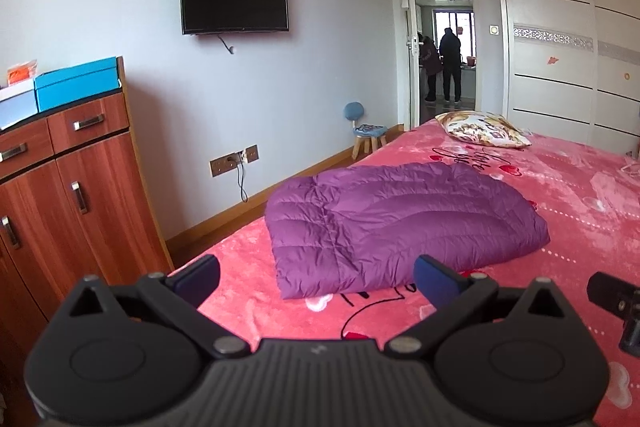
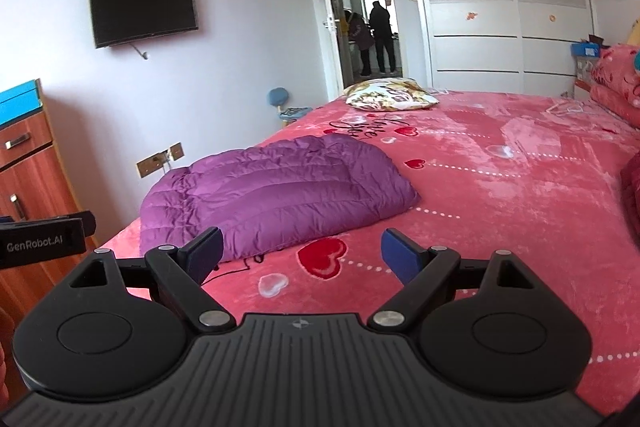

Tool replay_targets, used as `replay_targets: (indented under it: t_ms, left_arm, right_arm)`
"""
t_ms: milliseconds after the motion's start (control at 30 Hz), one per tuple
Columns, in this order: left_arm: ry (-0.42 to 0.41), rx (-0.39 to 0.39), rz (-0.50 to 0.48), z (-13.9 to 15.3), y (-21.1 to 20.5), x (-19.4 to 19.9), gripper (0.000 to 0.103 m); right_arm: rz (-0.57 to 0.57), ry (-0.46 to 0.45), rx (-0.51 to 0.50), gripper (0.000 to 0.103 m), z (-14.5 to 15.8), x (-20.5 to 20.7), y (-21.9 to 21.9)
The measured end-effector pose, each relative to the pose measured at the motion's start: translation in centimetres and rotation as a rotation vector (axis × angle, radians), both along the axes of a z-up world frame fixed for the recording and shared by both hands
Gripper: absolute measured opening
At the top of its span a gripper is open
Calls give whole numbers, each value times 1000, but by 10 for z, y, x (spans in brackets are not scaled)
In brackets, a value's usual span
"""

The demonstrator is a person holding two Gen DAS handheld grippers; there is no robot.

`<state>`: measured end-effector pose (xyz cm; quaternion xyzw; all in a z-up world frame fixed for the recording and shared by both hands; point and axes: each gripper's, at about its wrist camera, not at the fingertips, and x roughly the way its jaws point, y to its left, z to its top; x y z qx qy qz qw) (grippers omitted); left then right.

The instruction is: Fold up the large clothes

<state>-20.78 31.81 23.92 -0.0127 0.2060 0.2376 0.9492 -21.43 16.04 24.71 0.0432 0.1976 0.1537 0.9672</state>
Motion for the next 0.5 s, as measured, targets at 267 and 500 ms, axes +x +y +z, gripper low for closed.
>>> replay_targets:
  t_ms: [267, 500]
  left_arm:
    - [2, -25, 5, -4, 7, -12, 102]
    - [2, -29, 12, -7, 10, -15, 102]
  right_arm:
    - [15, -16, -16, 103, 5, -13, 0]
    - [17, -25, -27, 103, 4, -16, -5]
